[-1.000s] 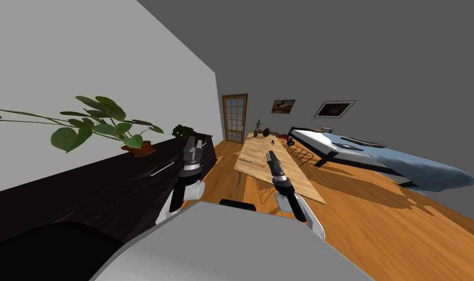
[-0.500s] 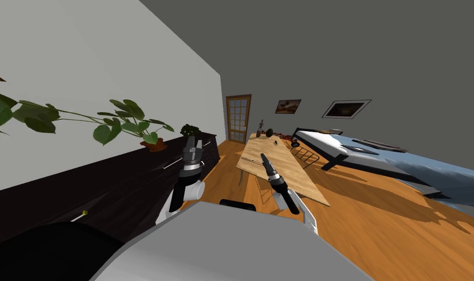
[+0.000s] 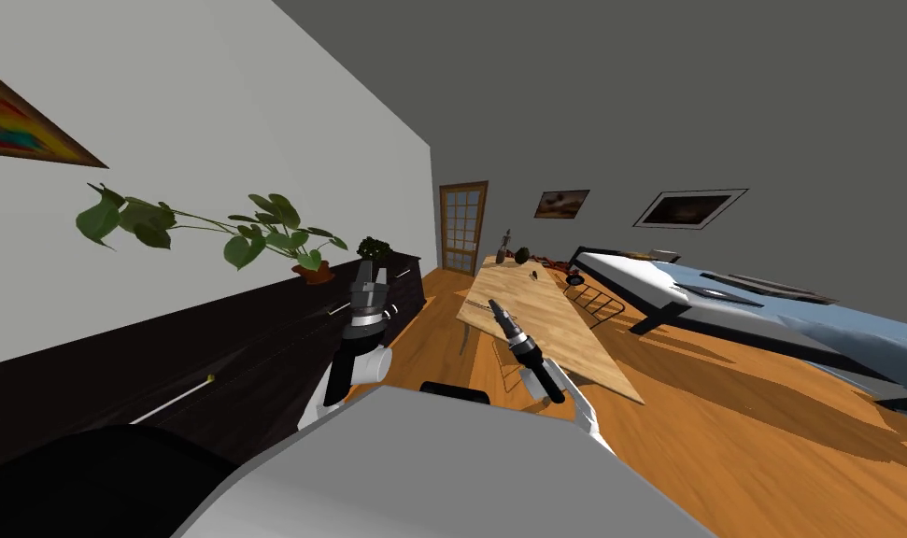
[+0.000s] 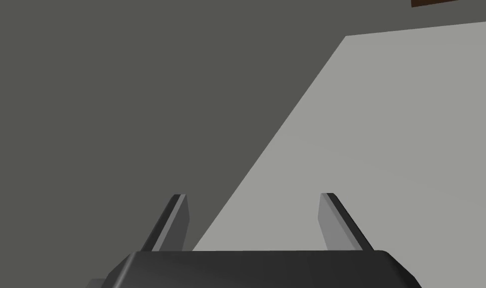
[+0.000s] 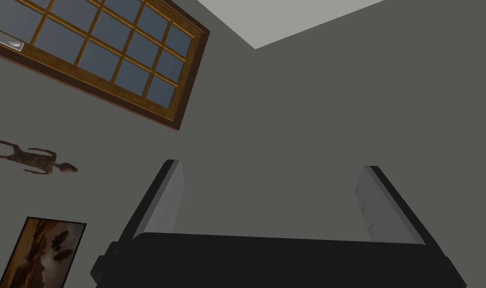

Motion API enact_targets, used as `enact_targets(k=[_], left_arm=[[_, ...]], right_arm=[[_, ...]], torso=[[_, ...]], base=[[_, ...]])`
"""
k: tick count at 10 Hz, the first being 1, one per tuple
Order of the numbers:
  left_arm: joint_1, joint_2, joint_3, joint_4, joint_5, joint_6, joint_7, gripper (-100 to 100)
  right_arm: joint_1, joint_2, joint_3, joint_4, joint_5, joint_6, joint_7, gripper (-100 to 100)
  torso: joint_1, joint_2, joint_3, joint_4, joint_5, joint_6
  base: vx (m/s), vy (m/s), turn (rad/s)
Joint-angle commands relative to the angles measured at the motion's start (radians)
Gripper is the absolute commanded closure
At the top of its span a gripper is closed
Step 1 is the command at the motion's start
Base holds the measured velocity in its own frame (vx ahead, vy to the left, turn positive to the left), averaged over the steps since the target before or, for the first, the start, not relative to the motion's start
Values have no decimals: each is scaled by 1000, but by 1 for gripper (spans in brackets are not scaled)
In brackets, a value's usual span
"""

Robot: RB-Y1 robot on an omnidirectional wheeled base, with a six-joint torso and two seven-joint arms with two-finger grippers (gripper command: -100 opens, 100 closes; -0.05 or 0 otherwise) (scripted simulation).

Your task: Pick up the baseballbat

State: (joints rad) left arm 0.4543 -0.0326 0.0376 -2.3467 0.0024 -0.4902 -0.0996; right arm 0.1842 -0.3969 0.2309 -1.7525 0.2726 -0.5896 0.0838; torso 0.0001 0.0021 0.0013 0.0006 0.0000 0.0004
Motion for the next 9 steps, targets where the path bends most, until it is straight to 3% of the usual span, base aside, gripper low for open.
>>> enact_targets(k=[1, 2, 3, 6, 9], left_arm=[[0, 0, 0, 0, 0, 0, 0, 0], [0, 0, 0, 0, 0, 0, 0, 0], [0, 0, 0, 0, 0, 0, 0, 0], [0, 0, 0, 0, 0, 0, 0, 0], [0, 0, 0, 0, 0, 0, 0, 0]], right_arm=[[-12, -2, 5, 32, 3, 0, 3, -100], [-39, -33, 33, 73, 25, -6, 23, -100], [-39, -33, 33, 89, 25, -6, 23, -100], [-90, -97, 89, 182, 72, -18, 61, -100], [-114, -130, 116, 269, 96, -24, 80, -100]], torso=[[0, 0, 0, 0, 0, 0], [-1, -1, -1, 0, 0, 0], [0, -1, -1, 0, 0, 0], [0, -1, -1, 0, 0, 0], [0, -2, -1, 0, 0, 0]], base=[[-12, 5, -3], [-20, 16, 143], [-20, 12, 101], [-20, 21, 136], [-5, 20, 121]])
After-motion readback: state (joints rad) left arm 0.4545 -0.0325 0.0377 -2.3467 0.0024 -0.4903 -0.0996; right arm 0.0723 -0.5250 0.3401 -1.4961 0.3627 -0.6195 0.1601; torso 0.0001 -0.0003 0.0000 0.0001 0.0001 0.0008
